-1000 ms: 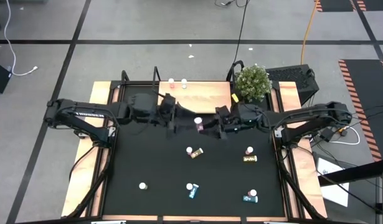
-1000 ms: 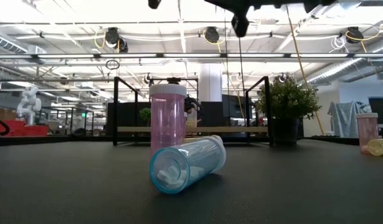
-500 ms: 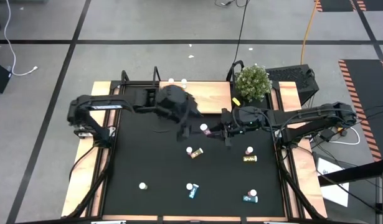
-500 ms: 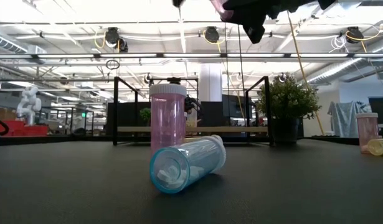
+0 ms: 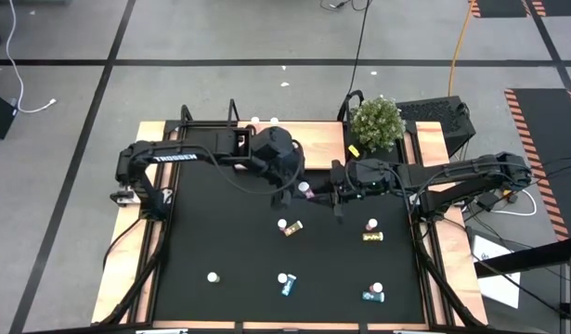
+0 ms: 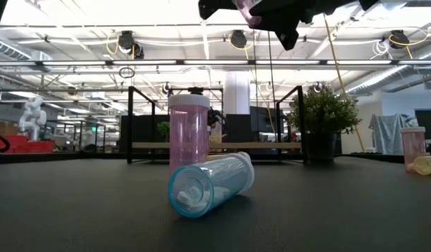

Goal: Pick and place medicine bottles onto shelf by color
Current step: Put the top left pink pill bottle on the shelf

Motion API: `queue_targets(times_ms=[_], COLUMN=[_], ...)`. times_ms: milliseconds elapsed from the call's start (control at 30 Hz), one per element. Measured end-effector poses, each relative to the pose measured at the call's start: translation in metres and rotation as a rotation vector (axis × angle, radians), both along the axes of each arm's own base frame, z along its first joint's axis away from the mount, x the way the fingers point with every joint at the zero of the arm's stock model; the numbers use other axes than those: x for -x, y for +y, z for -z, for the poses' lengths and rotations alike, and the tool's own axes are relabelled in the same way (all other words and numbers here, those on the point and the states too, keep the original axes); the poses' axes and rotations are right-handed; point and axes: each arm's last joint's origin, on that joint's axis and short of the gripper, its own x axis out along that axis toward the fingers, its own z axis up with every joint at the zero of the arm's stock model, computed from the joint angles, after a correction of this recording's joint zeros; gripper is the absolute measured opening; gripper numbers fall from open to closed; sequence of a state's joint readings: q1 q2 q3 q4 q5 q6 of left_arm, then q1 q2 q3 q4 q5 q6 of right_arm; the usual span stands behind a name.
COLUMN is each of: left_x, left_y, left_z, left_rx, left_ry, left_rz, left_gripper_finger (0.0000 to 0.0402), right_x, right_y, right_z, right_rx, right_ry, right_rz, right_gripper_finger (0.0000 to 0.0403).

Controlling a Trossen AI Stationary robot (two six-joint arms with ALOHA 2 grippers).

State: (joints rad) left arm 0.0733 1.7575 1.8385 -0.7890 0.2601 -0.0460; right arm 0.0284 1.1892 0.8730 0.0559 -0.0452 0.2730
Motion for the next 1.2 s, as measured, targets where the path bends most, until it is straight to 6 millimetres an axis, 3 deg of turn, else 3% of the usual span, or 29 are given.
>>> queue_targets(times_ms=[333,967,1200], left_x=[0.0005,0.0008,0.0007], left_y=[0.0023,0.0025,0.0025], left_z=[-0.0002,0.0001,0.0], left_rx=[-0.011,-0.013,-0.013], left_ry=[0.009,0.013,0.013], left_rz=[-0.065,-0.068,-0.068], left_gripper_finger=[0.0193,0.0188,0.0147], right_x=[0.0,0.0,-0.0001], right_y=[-0.0002,-0.0009,-0.0009], right_z=[0.0,0.0,-0.0001], right_rx=[-0.008,-0.006,-0.013], right_ry=[0.001,0.001,0.001], right_rz=[0.004,0.025,0.029], right_gripper_finger=[0.01,0.01,0.01])
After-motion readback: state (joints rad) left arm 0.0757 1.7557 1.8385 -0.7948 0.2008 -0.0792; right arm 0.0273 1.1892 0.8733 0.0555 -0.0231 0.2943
